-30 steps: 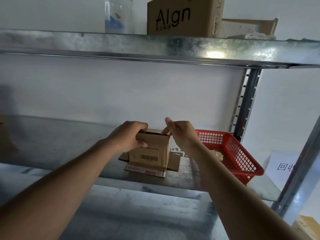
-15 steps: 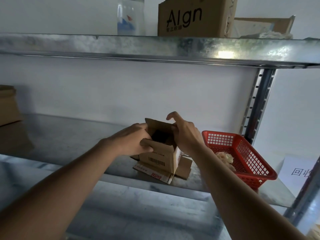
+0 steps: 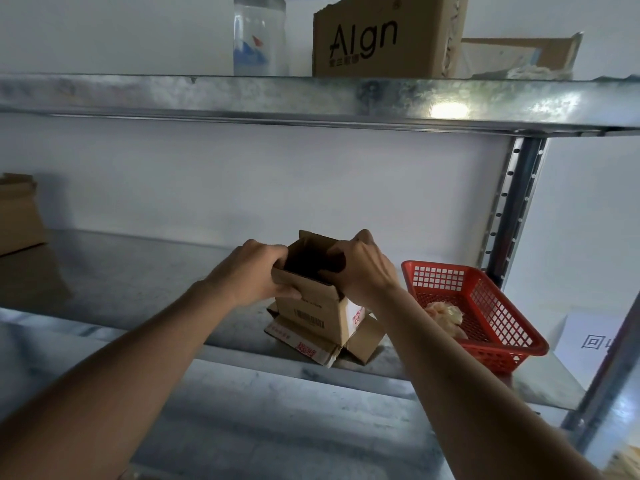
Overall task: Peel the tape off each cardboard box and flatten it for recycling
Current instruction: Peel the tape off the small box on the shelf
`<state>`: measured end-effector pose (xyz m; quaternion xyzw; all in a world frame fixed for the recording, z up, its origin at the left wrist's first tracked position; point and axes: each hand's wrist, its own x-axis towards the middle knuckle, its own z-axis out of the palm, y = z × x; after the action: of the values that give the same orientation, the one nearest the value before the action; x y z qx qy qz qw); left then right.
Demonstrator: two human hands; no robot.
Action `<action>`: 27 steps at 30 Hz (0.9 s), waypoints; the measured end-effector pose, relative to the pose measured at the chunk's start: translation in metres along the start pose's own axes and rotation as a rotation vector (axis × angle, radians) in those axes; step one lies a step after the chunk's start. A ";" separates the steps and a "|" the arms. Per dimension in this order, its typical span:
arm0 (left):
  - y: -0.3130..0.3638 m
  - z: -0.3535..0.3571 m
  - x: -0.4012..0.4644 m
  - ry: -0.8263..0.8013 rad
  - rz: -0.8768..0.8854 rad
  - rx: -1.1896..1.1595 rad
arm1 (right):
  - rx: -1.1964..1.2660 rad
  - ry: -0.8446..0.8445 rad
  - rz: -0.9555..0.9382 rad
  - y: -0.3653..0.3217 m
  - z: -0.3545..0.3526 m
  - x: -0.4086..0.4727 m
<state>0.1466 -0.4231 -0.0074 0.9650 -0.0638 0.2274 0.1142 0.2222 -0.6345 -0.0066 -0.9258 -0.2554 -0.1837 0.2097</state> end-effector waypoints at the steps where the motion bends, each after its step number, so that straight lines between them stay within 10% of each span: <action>1: -0.001 0.001 -0.001 0.038 -0.023 -0.028 | 0.012 0.011 0.017 -0.001 0.000 0.000; 11: -0.023 0.000 -0.004 0.191 -0.145 -0.232 | 0.404 0.138 0.181 -0.008 -0.015 0.005; 27: -0.050 0.012 -0.001 0.502 -0.259 -0.695 | 0.719 0.113 -0.184 0.020 0.021 -0.010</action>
<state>0.1591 -0.3777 -0.0280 0.7843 0.0147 0.4035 0.4709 0.2304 -0.6442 -0.0343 -0.7546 -0.3739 -0.1512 0.5176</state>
